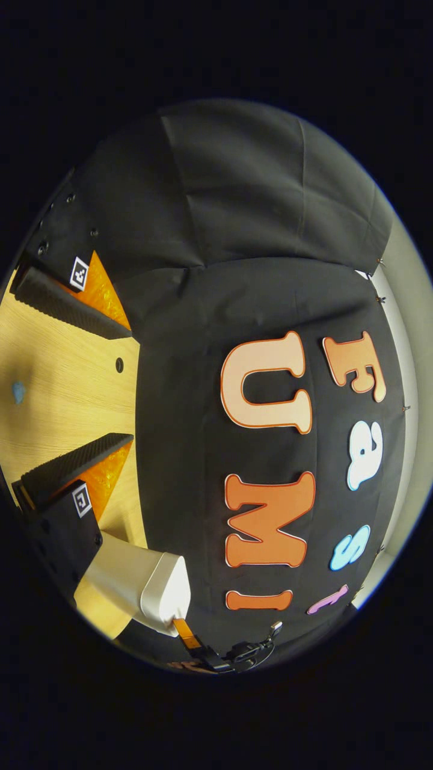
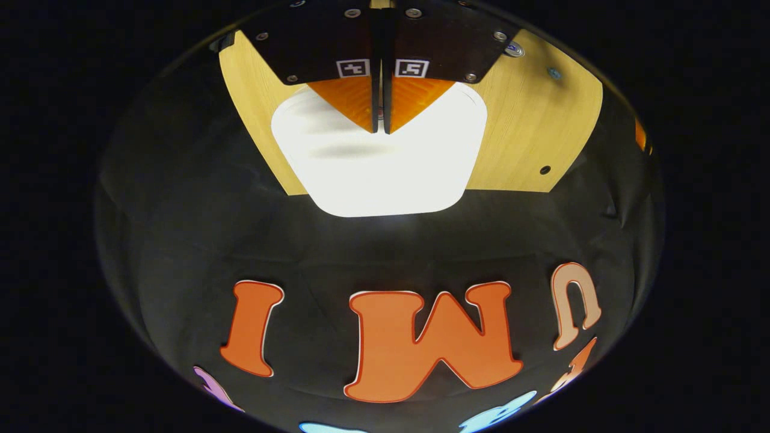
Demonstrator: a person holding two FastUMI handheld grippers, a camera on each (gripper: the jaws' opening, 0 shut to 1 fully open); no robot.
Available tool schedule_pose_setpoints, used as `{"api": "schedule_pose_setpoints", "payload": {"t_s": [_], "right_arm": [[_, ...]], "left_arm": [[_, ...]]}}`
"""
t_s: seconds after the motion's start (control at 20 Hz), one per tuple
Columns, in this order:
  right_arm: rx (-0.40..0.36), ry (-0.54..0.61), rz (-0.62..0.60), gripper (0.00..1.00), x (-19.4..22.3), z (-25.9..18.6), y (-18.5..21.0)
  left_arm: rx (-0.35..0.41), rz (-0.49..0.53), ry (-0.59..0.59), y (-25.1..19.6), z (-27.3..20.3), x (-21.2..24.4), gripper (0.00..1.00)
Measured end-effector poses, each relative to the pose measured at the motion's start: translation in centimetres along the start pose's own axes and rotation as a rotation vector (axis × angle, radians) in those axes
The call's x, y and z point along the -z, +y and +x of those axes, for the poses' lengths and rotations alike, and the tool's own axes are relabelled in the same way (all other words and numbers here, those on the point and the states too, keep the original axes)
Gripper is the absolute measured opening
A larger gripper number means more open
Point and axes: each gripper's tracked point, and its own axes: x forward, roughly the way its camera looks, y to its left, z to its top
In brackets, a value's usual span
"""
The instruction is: Press the lid of the desktop garbage bin to open it, pick up the crumpled paper on the desktop and throw it into the bin, then pick up the pop can on the desktop and drop it into the bin, and finally close the garbage bin lid.
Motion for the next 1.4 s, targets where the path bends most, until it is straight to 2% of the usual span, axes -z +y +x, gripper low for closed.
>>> {"api": "schedule_pose_setpoints", "payload": {"t_s": [0.5, 0.75, 1.05, 1.25, 1.35, 1.4], "right_arm": [[-0.009, -0.085, -0.006, 0.01, -0.8, -1.8, 0.3], [0.017, -0.276, -0.020, 0.01, -4.8, -4.5, 0.1], [0.026, -0.402, -0.025, 0.01, -6.6, -6.9, 0.6], [0.005, -0.447, -0.028, 0.01, -6.0, -8.2, 1.8], [-0.018, -0.457, -0.048, 0.05, -5.0, -8.7, 3.0], [-0.029, -0.458, -0.062, 0.09, -4.4, -8.9, 3.7]], "left_arm": [[0.058, 0.016, 0.014, -0.9, 1.3, 0.3, 0.99], [0.101, 0.031, 0.010, -1.8, 1.7, 0.2, 1.00], [0.147, 0.034, -0.006, -2.9, 2.2, -0.1, 1.00], [0.168, 0.027, -0.007, -3.3, 2.3, -0.1, 1.00], [0.178, 0.028, -0.009, -3.4, 2.5, 0.0, 1.00], [0.185, 0.029, -0.009, -3.4, 2.5, 0.0, 1.00]]}}
